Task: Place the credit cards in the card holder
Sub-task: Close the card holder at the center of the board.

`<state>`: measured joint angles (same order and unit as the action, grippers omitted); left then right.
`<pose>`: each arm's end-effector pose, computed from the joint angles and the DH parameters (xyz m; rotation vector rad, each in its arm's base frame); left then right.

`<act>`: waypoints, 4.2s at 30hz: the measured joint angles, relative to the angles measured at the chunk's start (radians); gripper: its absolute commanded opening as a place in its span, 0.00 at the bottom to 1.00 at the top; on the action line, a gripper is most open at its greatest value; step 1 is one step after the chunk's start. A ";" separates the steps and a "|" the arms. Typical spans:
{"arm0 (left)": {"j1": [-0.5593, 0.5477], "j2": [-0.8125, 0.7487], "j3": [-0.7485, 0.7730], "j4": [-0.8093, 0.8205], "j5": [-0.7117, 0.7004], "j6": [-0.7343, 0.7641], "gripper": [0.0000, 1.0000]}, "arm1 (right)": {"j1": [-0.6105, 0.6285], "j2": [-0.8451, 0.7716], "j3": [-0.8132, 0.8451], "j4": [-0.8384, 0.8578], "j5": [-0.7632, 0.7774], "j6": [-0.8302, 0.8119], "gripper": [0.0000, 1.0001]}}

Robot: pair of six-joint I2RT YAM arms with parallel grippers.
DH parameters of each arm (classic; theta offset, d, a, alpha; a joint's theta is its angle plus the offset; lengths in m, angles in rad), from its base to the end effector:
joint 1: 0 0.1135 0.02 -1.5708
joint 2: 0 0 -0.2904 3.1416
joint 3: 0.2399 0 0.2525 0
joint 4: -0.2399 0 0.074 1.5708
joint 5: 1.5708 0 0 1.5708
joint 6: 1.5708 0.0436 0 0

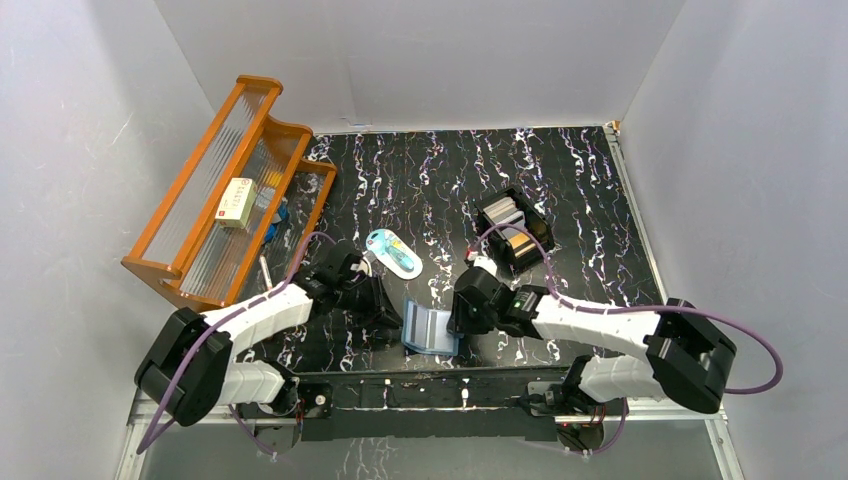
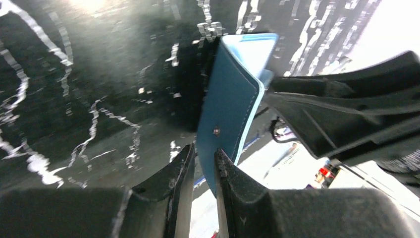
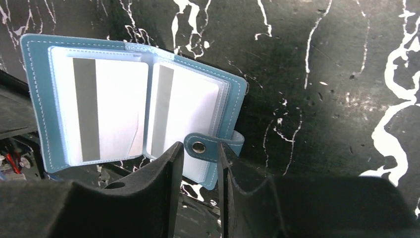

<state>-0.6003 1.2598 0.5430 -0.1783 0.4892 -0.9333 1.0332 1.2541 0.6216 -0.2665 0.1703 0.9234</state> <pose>0.1748 -0.1445 0.1863 -0.2179 2.7512 -1.1643 0.1270 0.1986 0.2013 -0.0643 2.5615 0.6197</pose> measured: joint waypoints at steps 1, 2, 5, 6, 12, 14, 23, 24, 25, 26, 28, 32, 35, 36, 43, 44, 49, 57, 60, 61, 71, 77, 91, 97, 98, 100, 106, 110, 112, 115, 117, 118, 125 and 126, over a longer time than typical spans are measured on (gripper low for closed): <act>-0.003 -0.002 -0.001 0.029 0.015 -0.008 0.20 | -0.002 -0.007 -0.010 0.003 0.003 0.001 0.37; -0.006 -0.002 -0.005 0.060 0.028 -0.017 0.21 | -0.005 -0.015 -0.019 0.005 0.005 0.001 0.36; -0.022 -0.002 -0.012 0.122 0.051 -0.041 0.22 | -0.031 -0.049 -0.050 0.013 0.011 0.000 0.36; -0.030 -0.002 -0.012 0.139 0.056 -0.046 0.22 | -0.039 -0.062 -0.057 0.013 0.011 0.001 0.36; -0.085 0.058 0.025 0.206 0.076 -0.055 0.23 | -0.063 -0.115 -0.066 0.006 0.017 -0.006 0.51; -0.101 0.092 0.043 0.217 0.076 -0.055 0.22 | -0.063 -0.115 -0.061 -0.011 0.017 -0.005 0.55; -0.146 0.188 0.090 0.230 0.072 -0.050 0.22 | -0.063 -0.076 -0.028 -0.027 0.003 -0.006 0.63; -0.147 0.188 0.090 0.230 0.072 -0.050 0.22 | -0.062 -0.068 -0.026 -0.025 0.000 -0.007 0.63; -0.148 0.188 0.090 0.230 0.071 -0.050 0.22 | -0.061 -0.060 -0.025 -0.024 -0.004 -0.007 0.63; -0.148 0.188 0.090 0.230 0.069 -0.049 0.22 | -0.059 -0.052 -0.023 -0.024 -0.007 -0.007 0.63; -0.148 0.188 0.090 0.230 0.066 -0.047 0.22 | -0.055 -0.037 -0.021 -0.023 -0.013 -0.007 0.62; -0.148 0.188 0.090 0.227 0.053 -0.043 0.22 | -0.050 -0.034 -0.021 -0.030 -0.013 -0.007 0.60; -0.148 0.188 0.090 0.219 0.047 -0.036 0.22 | -0.050 -0.067 -0.021 -0.046 0.003 -0.019 0.52; -0.148 0.188 0.092 0.212 0.045 -0.032 0.23 | -0.050 -0.086 -0.021 -0.050 0.008 -0.042 0.49; -0.149 0.188 0.141 0.142 0.014 0.003 0.31 | -0.064 -0.140 0.015 -0.052 0.010 -0.278 0.52; -0.149 0.190 0.153 0.138 0.011 0.007 0.31 | -0.071 -0.135 0.029 -0.057 0.006 -0.296 0.51; -0.154 0.231 0.182 0.156 0.008 0.005 0.26 | -0.146 -0.142 0.008 -0.024 -0.041 -0.280 0.48; -0.168 0.282 0.248 0.038 -0.074 0.038 0.28 | -0.180 -0.178 -0.145 0.045 -0.145 -0.239 0.46; -0.167 0.282 0.280 -0.018 -0.116 0.047 0.28 | -0.177 -0.106 -0.146 0.110 -0.214 -0.232 0.46; -0.164 0.283 0.288 -0.040 -0.126 0.048 0.28 | -0.171 -0.075 -0.146 0.141 -0.237 -0.224 0.46; -0.079 0.181 0.227 -0.192 -0.161 0.066 0.25 | -0.036 0.185 -0.025 0.328 -0.327 -0.232 0.53; -0.032 0.093 0.196 -0.227 -0.158 0.085 0.25 | 0.009 0.240 0.108 0.290 -0.328 -0.429 0.59; -0.026 0.069 0.092 -0.177 -0.108 0.076 0.24 | 0.140 0.247 0.044 0.354 -0.275 -0.858 0.54; -0.025 0.069 0.088 -0.172 -0.112 0.076 0.24 | 0.172 0.264 0.045 0.401 -0.196 -0.892 0.56; -0.025 0.069 0.087 -0.176 -0.117 0.077 0.24 | 0.175 0.264 0.042 0.421 -0.189 -0.896 0.56; -0.024 0.069 0.087 -0.185 -0.129 0.077 0.24 | 0.181 0.265 0.027 0.460 -0.175 -0.902 0.54; -0.024 0.069 0.087 -0.198 -0.145 0.079 0.24 | 0.188 0.273 -0.008 0.542 -0.165 -0.924 0.33; -0.024 0.070 0.087 -0.204 -0.156 0.082 0.25 | 0.190 0.272 -0.026 0.588 -0.150 -0.950 0.03; -0.024 0.073 0.088 -0.207 -0.161 0.085 0.25 | 0.191 0.262 -0.047 0.620 -0.138 -0.949 0.00; -0.023 0.082 0.092 -0.212 -0.165 0.085 0.25 | 0.194 0.237 -0.074 0.652 -0.103 -0.909 0.00; -0.023 0.085 0.093 -0.212 -0.166 0.085 0.25 | 0.195 0.219 -0.089 0.673 -0.079 -0.861 0.00; -0.023 0.085 0.093 -0.213 -0.167 0.085 0.25 | 0.193 0.212 -0.099 0.691 -0.068 -0.832 0.00; -0.023 0.094 0.094 -0.216 -0.182 0.085 0.25 | 0.185 0.154 -0.230 0.892 -0.035 -0.657 0.00; -0.023 0.100 0.094 -0.215 -0.179 0.084 0.25 | 0.184 0.148 -0.242 0.915 -0.035 -0.650 0.00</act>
<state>-0.6235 1.3602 0.6373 -0.3935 0.3099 -0.8490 1.2175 1.4021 0.3798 0.6483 0.1352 0.2737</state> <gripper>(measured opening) 0.247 0.033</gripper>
